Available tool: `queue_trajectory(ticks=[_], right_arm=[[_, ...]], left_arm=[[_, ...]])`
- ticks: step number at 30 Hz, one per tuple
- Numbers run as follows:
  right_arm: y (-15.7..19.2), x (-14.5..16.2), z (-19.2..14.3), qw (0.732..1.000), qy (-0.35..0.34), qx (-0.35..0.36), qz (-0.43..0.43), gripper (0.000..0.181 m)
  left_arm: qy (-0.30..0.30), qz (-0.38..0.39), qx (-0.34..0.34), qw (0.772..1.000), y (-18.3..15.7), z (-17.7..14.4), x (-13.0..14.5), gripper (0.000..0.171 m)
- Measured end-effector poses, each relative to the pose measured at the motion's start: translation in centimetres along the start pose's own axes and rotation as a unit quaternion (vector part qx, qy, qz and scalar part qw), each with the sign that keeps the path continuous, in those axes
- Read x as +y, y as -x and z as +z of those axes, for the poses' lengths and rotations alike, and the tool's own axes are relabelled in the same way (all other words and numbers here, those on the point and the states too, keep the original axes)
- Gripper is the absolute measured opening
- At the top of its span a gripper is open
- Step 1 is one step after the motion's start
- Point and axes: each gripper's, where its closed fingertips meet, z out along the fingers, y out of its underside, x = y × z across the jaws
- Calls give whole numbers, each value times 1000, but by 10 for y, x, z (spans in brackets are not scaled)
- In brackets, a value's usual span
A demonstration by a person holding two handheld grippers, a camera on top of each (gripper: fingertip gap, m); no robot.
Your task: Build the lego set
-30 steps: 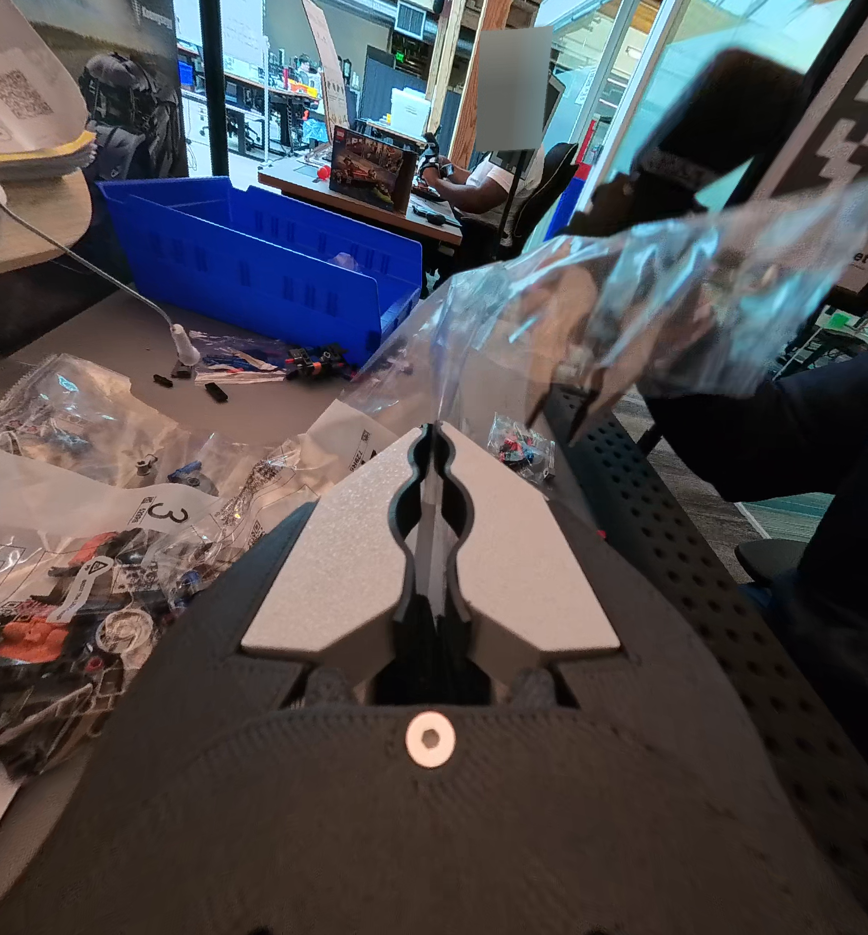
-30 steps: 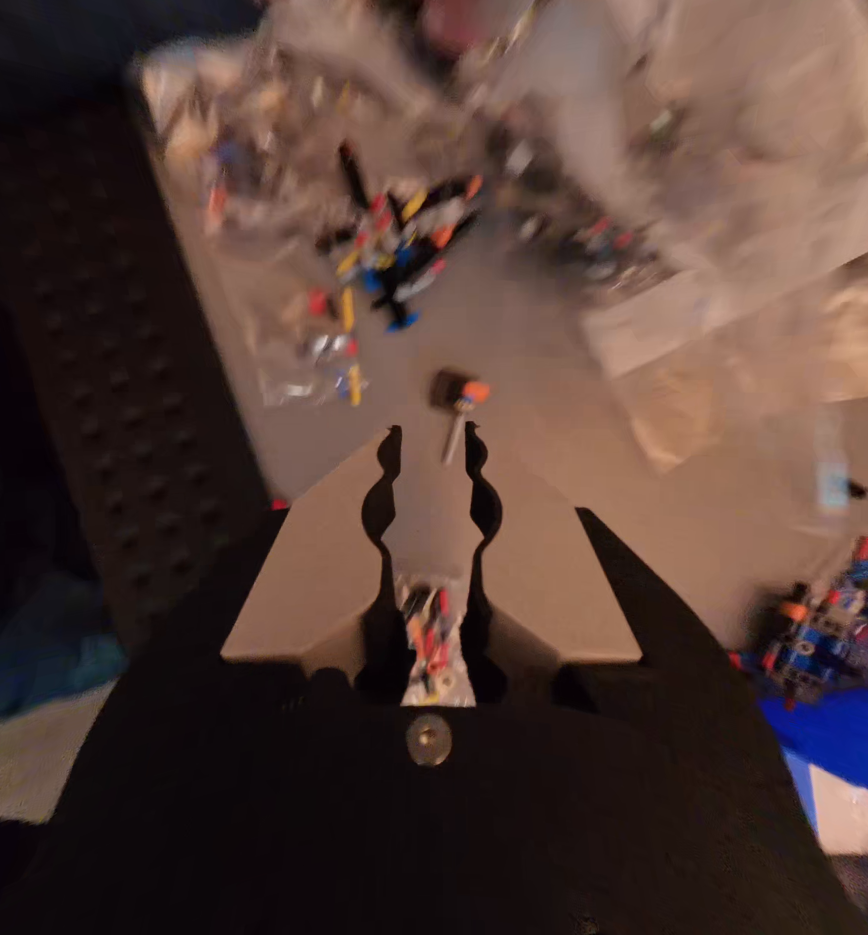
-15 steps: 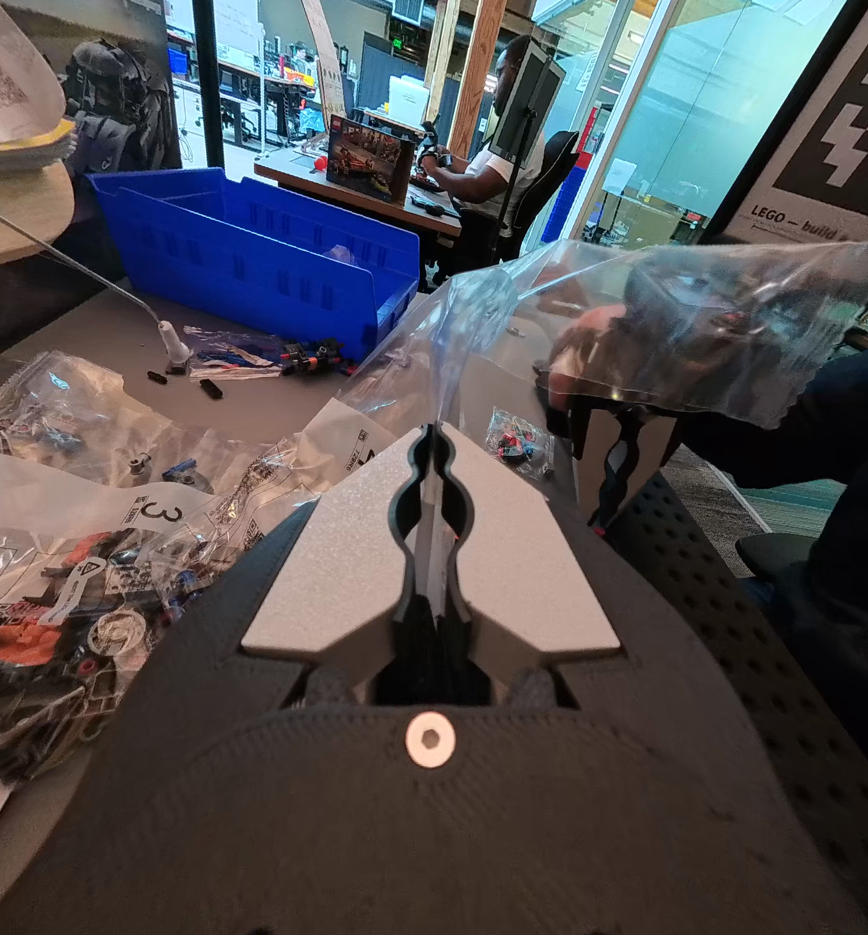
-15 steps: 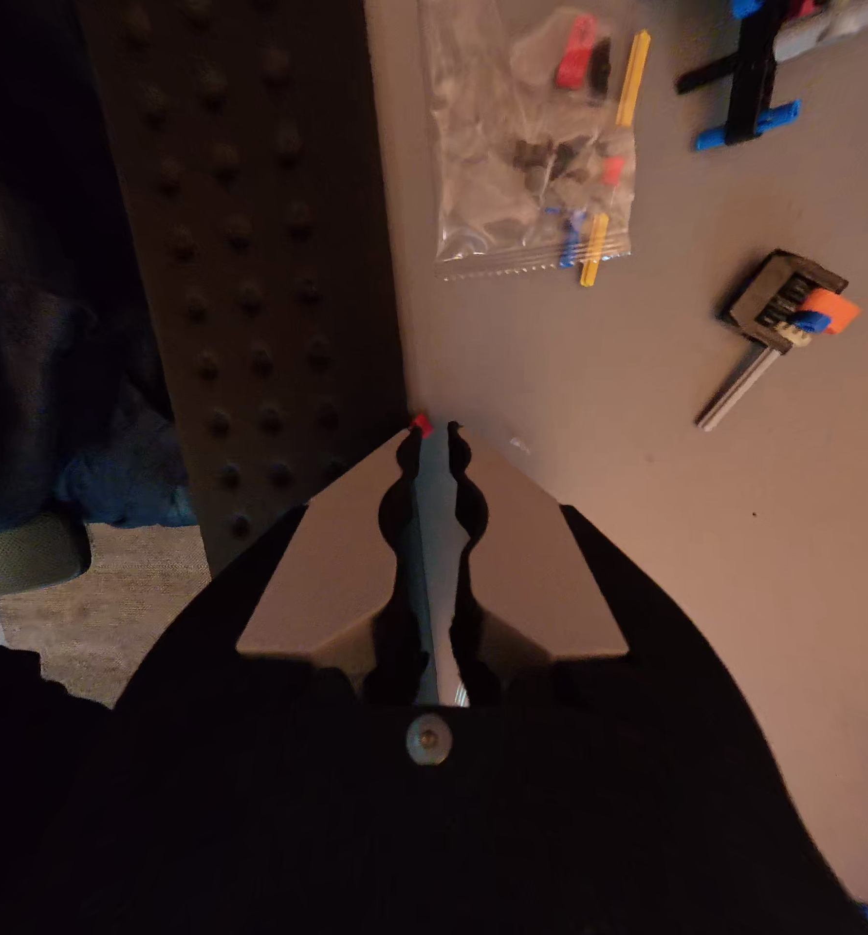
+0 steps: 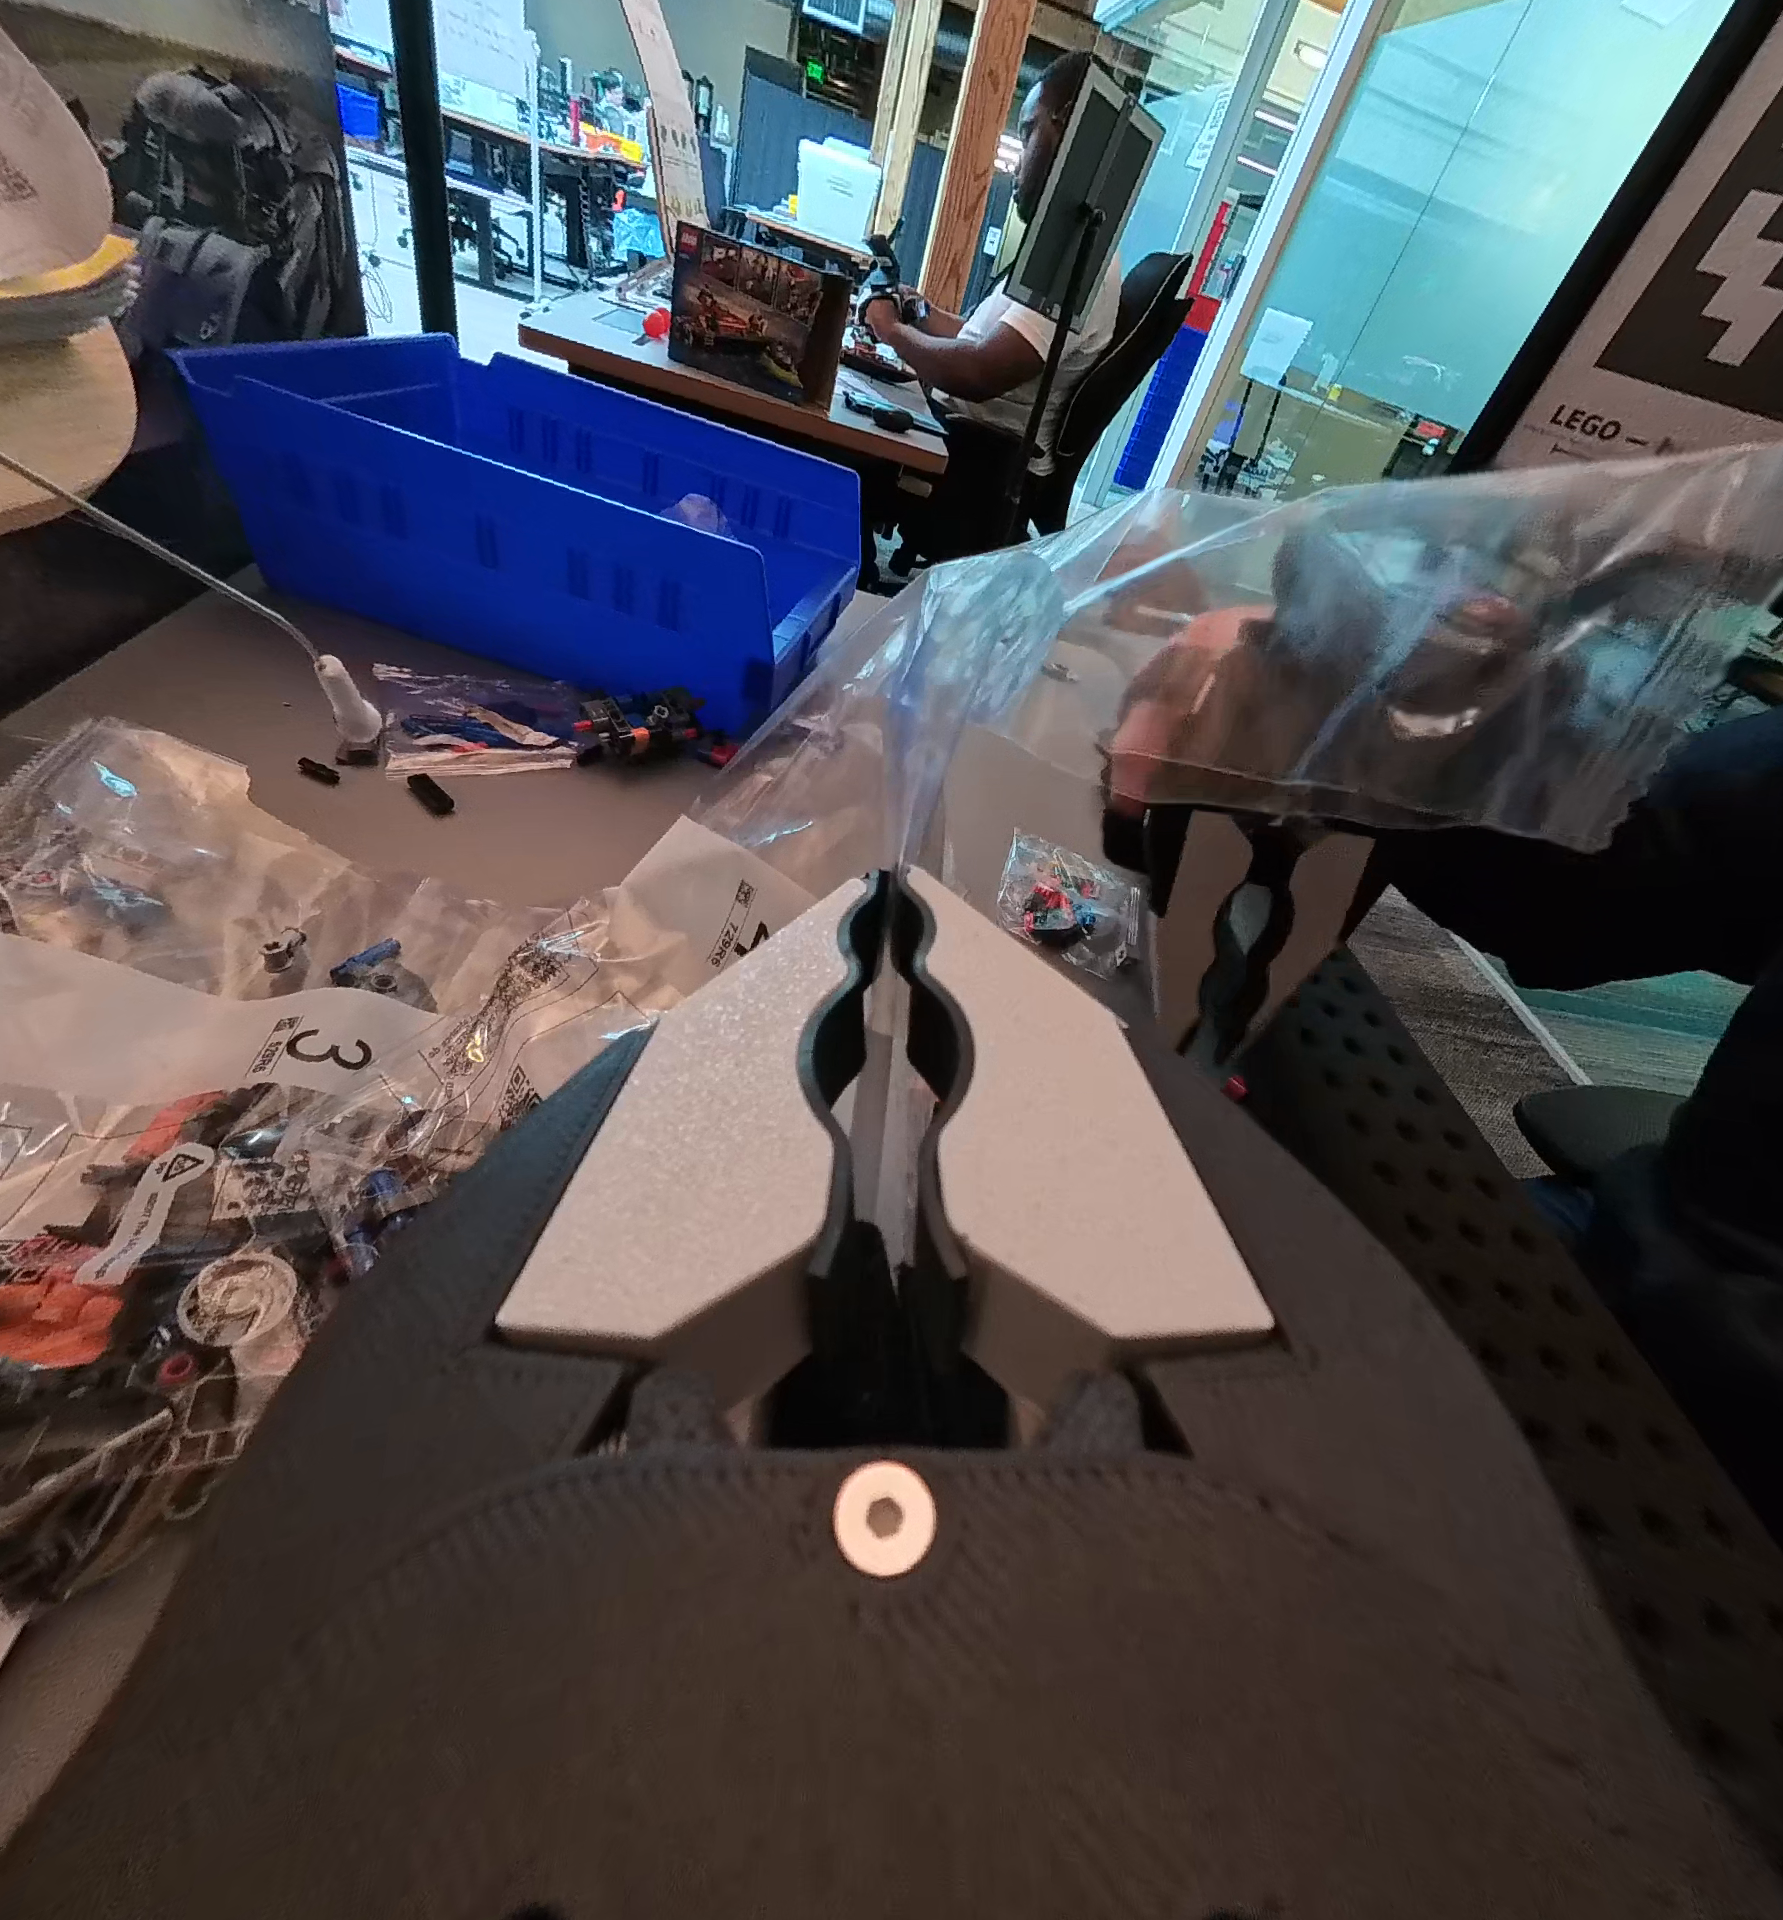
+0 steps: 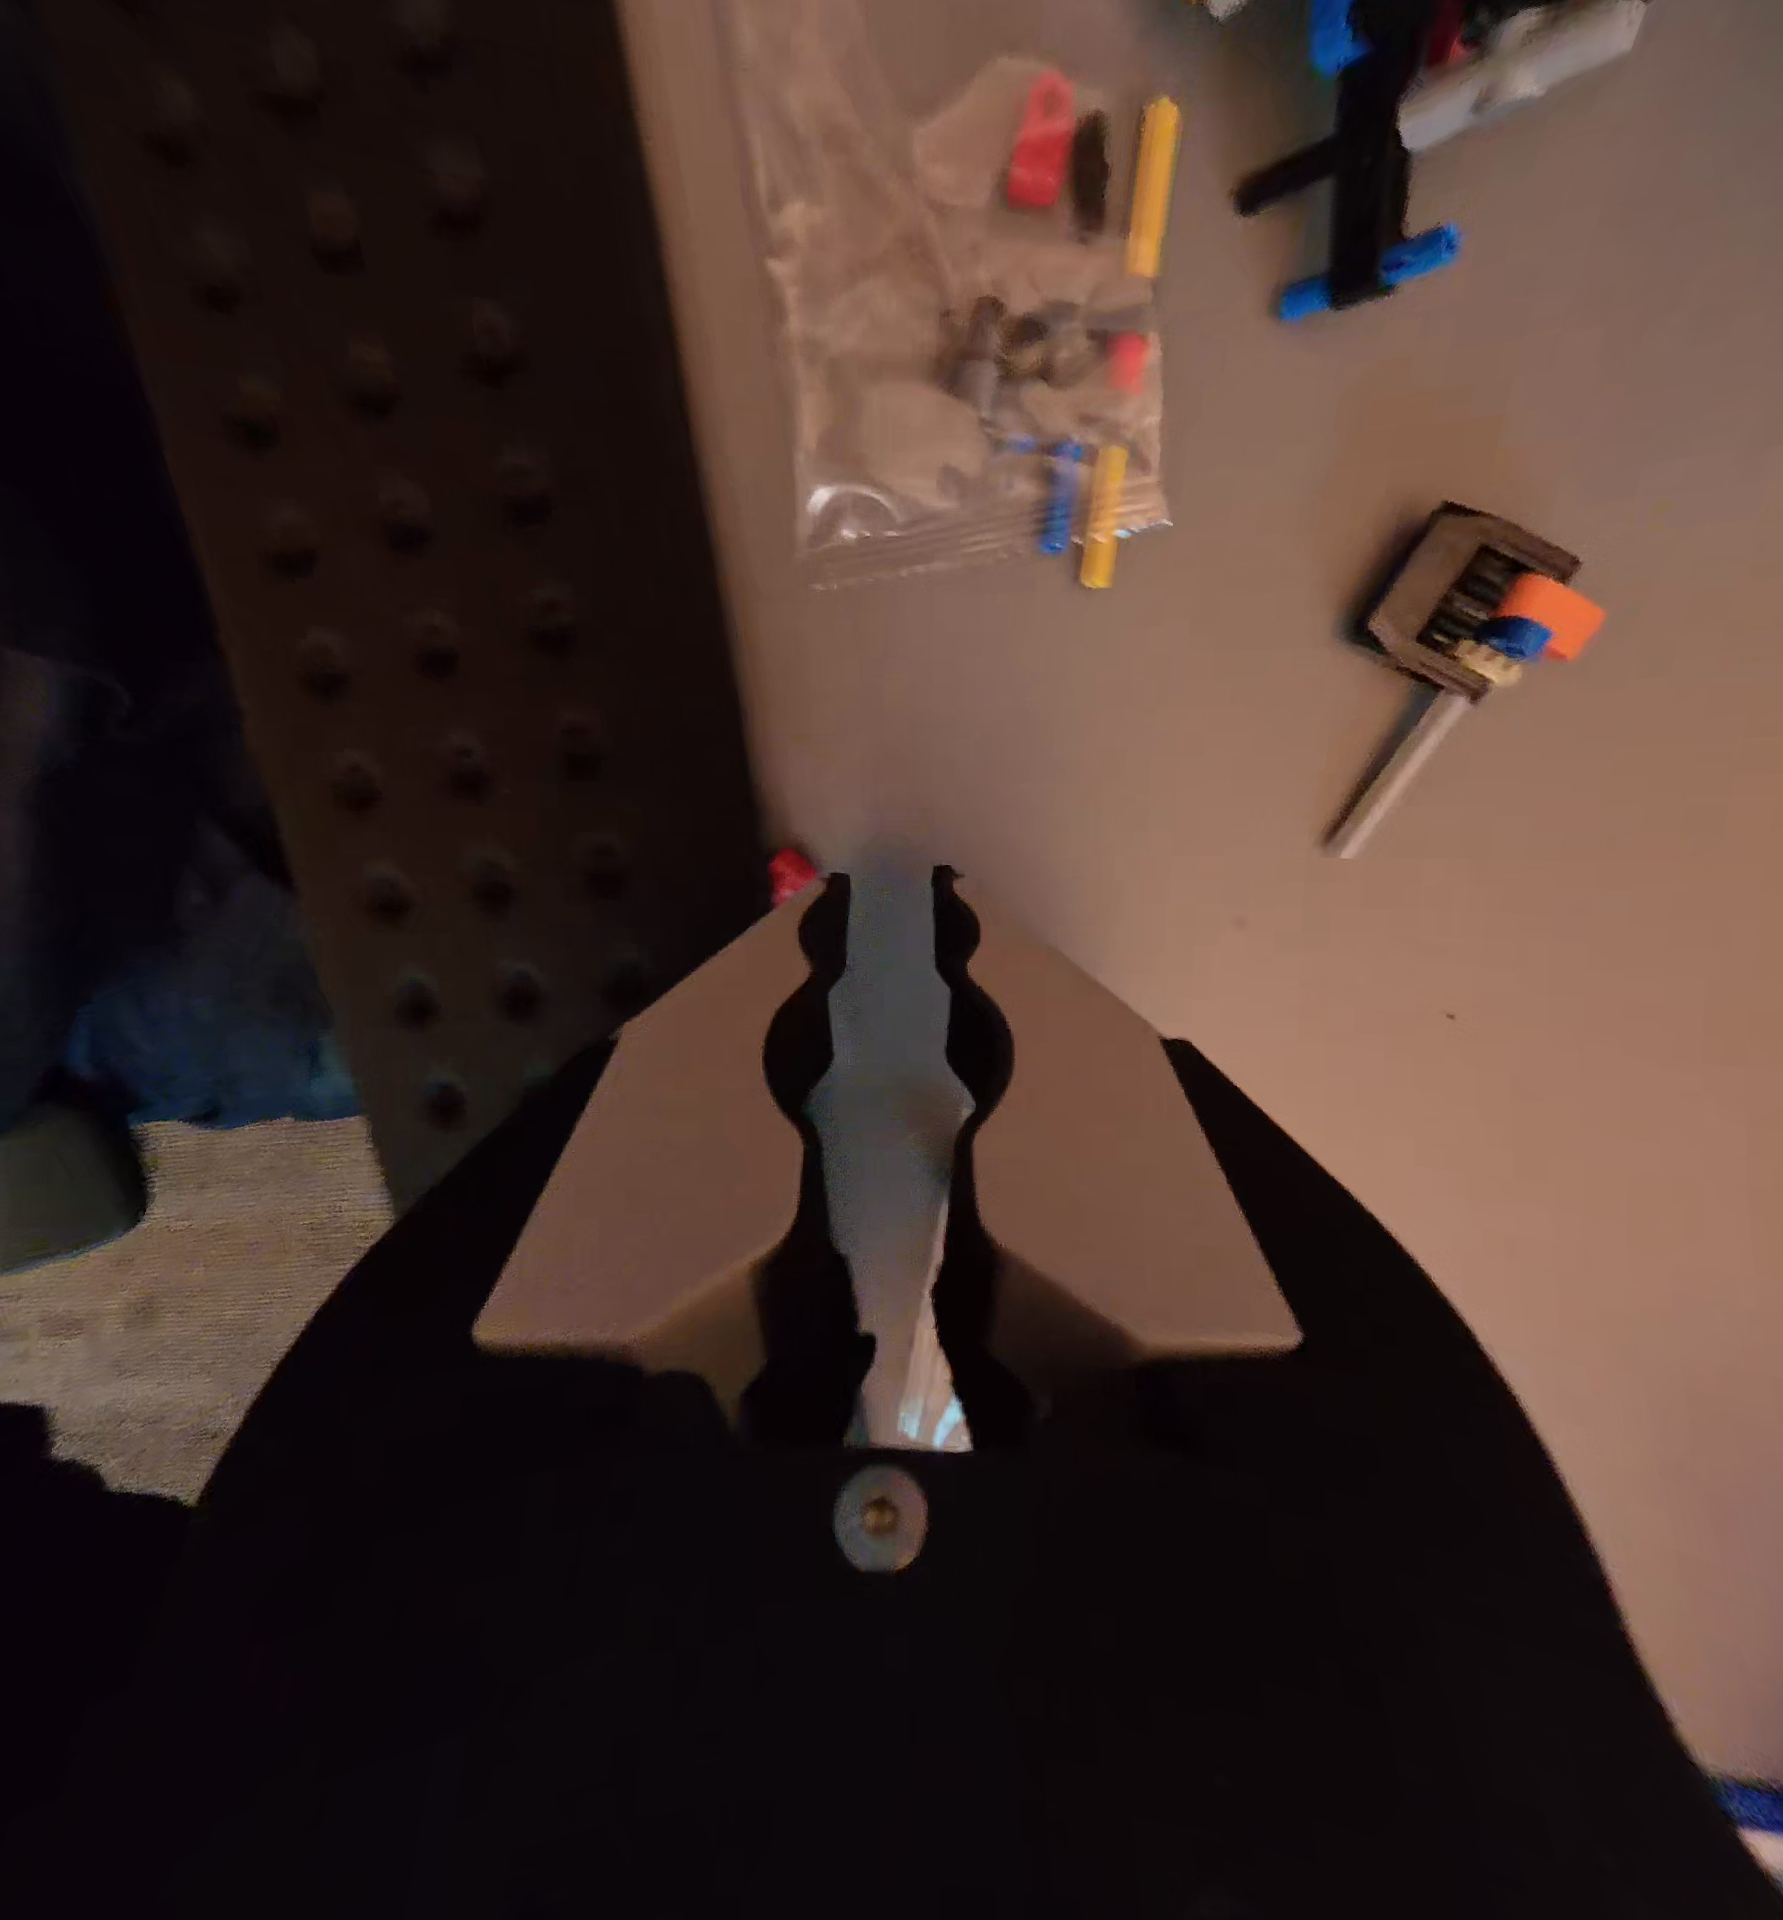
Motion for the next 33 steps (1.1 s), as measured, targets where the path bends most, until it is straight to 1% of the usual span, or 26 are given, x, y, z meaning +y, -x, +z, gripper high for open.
queue_trajectory(ticks=[2, 5, 8, 13, 16, 17, 18, 19, 20, 21, 23, 26, 29, 30, 33], right_arm=[[13, 0, -1, 999, 4, -38, 3, 16], [15, 4, 6, 998, 32, -47, 3, 7], [18, 2, 8, 998, 35, -60, 5, 0], [15, -2, 10, 999, 31, -36, -4, 1], [1, -6, 10, 1000, 24, 10, -2, 0], [-6, -5, 9, 999, 30, 31, -1, 0], [-19, 2, 8, 996, 51, 71, 1, 0], [-24, 5, 6, 995, 59, 84, 5, 3], [-18, -1, 5, 997, 41, 62, 9, 8], [-15, -6, 3, 998, 21, 51, 9, 8], [-12, -10, -1, 999, 6, 45, 9, 9], [-18, -8, 2, 998, 14, 60, 12, 16], [-28, -13, 7, 997, 7, 79, 17, 28], [-31, -16, 8, 996, 1, 86, 17, 29], [-32, -22, 12, 996, -7, 82, 18, 24]], left_arm=[[-2, -1, 0, 1000, 1, -1, -1, 0], [1, -1, 1, 1000, 0, 1, 1, 0], [3, 1, 0, 1000, -1, 1, 1, 0], [1, 0, 0, 1000, 0, 0, 0, 0], [6, 1, 2, 1000, -1, 2, 2, 0], [6, 1, 2, 1000, -1, 2, 2, 0], [7, 2, 1, 1000, -1, 2, 2, 0], [6, 2, 1, 1000, -2, 2, 2, 0], [5, 2, 0, 1000, -2, 1, 1, 0], [4, 2, 0, 1000, -1, 1, 1, 0], [3, 2, 0, 1000, -1, 0, 0, 0], [3, 2, 1, 1000, -1, 1, 1, 0], [5, 2, 1, 1000, -1, 1, 1, 0], [5, 3, 0, 1000, -1, 1, 1, 0], [3, 2, -1, 1000, -1, 0, 0, 0]])
